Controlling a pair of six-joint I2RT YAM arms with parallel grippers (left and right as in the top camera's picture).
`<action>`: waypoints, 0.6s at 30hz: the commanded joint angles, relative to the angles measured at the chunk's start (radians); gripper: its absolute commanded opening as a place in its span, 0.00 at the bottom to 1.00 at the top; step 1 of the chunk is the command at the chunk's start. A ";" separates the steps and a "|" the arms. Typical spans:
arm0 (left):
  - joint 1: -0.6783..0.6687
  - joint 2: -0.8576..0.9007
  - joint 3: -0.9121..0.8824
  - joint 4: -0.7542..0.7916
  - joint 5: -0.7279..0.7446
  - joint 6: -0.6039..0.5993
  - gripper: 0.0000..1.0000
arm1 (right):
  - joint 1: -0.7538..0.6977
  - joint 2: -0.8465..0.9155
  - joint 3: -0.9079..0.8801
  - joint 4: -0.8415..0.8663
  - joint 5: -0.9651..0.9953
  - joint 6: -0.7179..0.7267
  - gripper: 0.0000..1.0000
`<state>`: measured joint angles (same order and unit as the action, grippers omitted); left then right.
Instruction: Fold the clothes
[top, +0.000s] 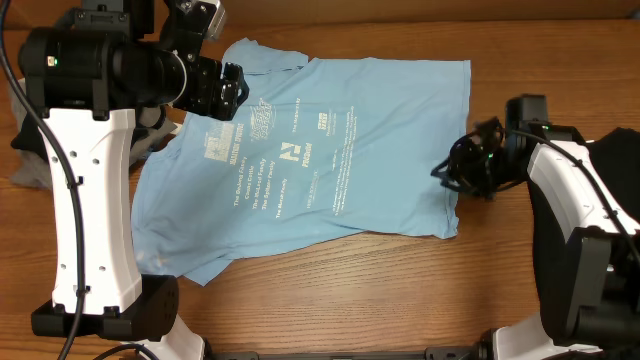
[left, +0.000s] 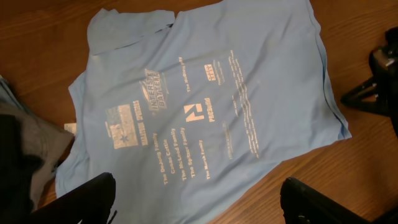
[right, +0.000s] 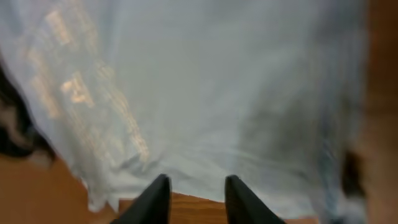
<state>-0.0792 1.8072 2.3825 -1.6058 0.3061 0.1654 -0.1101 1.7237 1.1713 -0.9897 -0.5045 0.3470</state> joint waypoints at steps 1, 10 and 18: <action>-0.006 -0.002 0.008 0.002 -0.003 0.023 0.89 | -0.022 -0.015 0.008 -0.057 0.230 -0.003 0.56; -0.006 -0.002 0.008 0.016 -0.002 0.023 0.91 | -0.014 -0.013 -0.154 -0.004 0.176 -0.015 0.75; -0.006 -0.002 0.008 0.010 -0.003 0.023 0.92 | 0.001 -0.013 -0.256 0.134 0.089 -0.006 0.25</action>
<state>-0.0792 1.8072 2.3825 -1.5940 0.3061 0.1654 -0.1104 1.7233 0.9287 -0.8566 -0.3771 0.3347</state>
